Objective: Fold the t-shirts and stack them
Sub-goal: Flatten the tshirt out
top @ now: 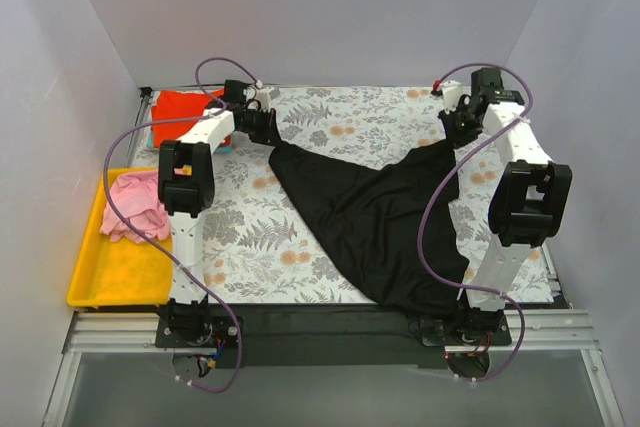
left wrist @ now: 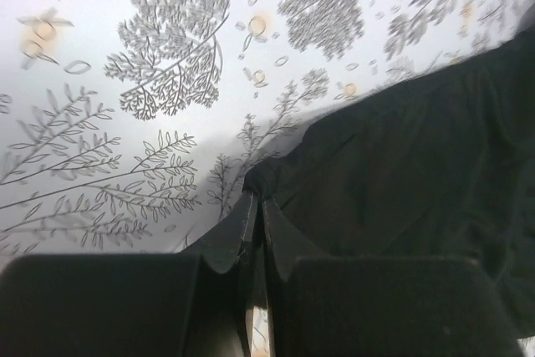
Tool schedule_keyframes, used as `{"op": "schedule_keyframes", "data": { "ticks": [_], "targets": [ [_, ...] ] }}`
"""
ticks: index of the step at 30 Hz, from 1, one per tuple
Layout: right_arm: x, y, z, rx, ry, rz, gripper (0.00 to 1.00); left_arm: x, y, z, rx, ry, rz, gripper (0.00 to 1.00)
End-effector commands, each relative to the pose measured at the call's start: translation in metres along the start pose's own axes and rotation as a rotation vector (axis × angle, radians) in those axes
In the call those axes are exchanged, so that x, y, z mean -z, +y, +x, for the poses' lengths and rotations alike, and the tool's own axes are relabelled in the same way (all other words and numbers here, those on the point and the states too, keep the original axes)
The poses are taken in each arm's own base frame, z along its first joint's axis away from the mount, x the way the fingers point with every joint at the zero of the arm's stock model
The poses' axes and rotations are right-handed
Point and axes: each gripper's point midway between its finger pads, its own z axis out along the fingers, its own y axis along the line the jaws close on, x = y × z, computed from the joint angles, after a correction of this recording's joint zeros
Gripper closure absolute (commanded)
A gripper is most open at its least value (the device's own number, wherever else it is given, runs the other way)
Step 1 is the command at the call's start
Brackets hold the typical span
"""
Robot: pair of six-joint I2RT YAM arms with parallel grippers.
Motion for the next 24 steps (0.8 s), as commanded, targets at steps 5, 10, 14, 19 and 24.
{"op": "schedule_keyframes", "data": {
  "ticks": [5,10,14,19,24],
  "targets": [
    [0.182,-0.025,-0.125,0.112,-0.465,0.285,0.99,0.182,-0.116,-0.151,-0.295,-0.498,-0.112,1.00],
    [0.300,-0.006,-0.157,0.180,-0.706,0.441,0.99,0.261,-0.165,-0.162,-0.358,-0.681,-0.185,1.00],
    [0.395,0.025,-0.154,0.236,-0.915,0.586,0.99,0.346,-0.213,-0.150,-0.415,-0.874,-0.297,1.00],
    [0.470,0.064,-0.127,0.296,-1.108,0.726,0.99,0.405,-0.251,-0.113,-0.479,-1.011,-0.366,1.00],
    [0.543,0.117,-0.089,0.393,-1.280,0.838,0.99,0.484,-0.300,-0.079,-0.538,-1.217,-0.459,1.00]
  ]
}}
